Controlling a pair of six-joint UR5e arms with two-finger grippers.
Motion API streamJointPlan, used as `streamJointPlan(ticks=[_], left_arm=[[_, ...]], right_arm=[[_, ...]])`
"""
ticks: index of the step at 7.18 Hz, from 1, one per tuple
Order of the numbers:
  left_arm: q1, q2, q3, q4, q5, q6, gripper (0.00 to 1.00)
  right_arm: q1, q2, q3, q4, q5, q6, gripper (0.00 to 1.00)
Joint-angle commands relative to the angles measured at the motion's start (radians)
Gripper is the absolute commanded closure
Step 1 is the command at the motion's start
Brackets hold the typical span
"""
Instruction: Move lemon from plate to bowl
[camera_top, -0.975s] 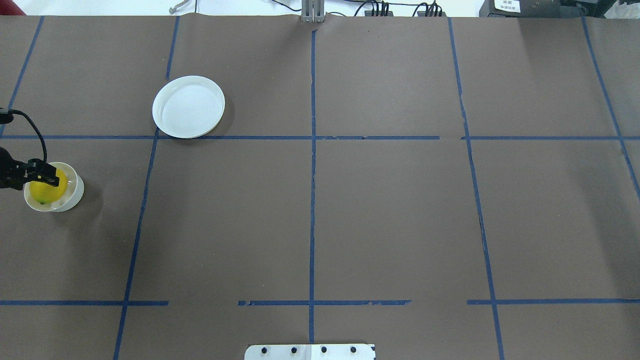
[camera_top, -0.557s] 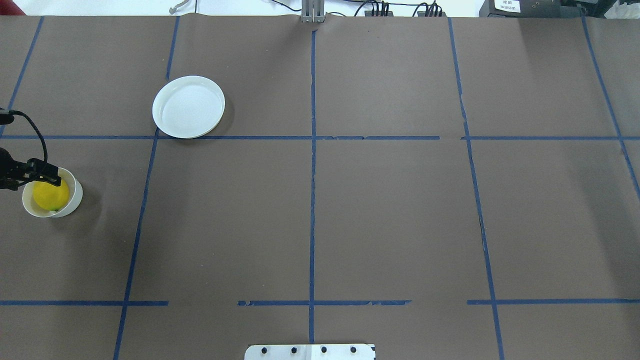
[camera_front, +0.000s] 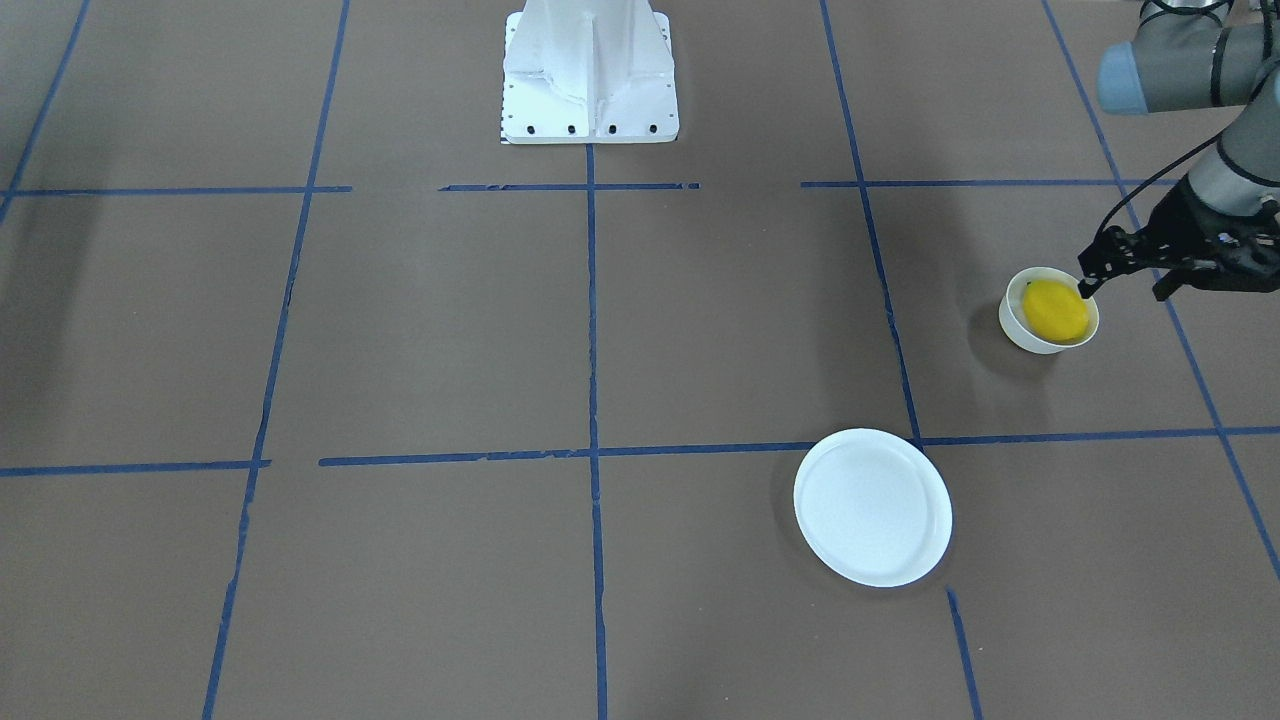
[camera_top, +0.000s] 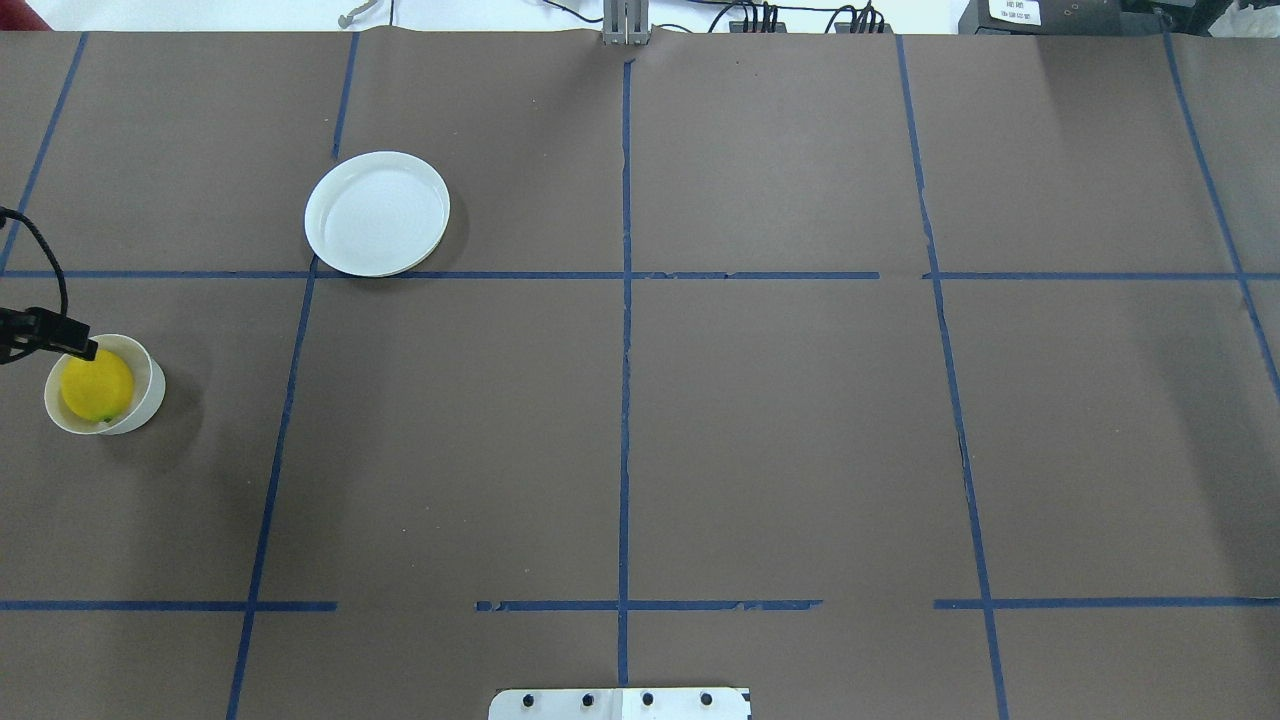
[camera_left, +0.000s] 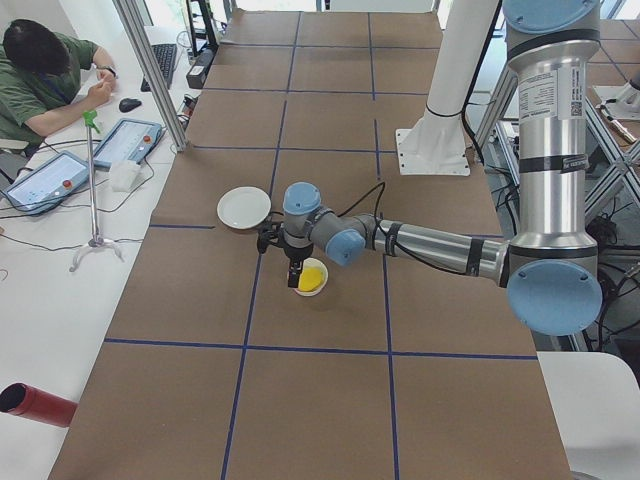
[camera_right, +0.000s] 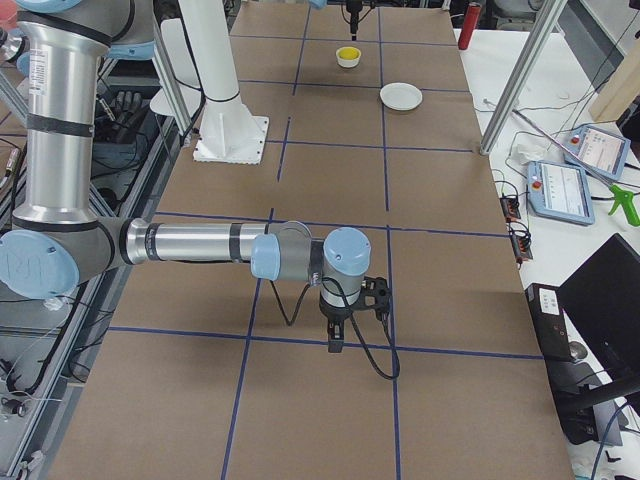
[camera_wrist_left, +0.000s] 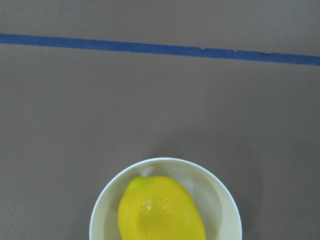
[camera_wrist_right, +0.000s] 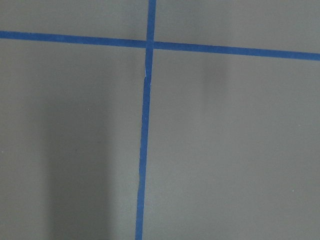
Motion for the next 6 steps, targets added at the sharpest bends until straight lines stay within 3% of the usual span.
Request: streamJointPlan(ticks=[1,3,4,6], left_arm=[[-0.239,0.001,-0.008,0.206,-0.001,0.424,0.01],[-0.448,-0.005,0.004,0.41,-0.026,0.627,0.0],[-0.482,0.004,0.023,0.468,-0.09,0.637,0.0],[-0.483,0.061,0.024,0.46,-0.141,0.639,0.0]], right_arm=[[0.0,0.0,0.0,0.0,0.0,0.0,0.0],[0.0,0.0,0.0,0.0,0.0,0.0,0.0],[0.0,0.0,0.0,0.0,0.0,0.0,0.0],[0.0,0.0,0.0,0.0,0.0,0.0,0.0]])
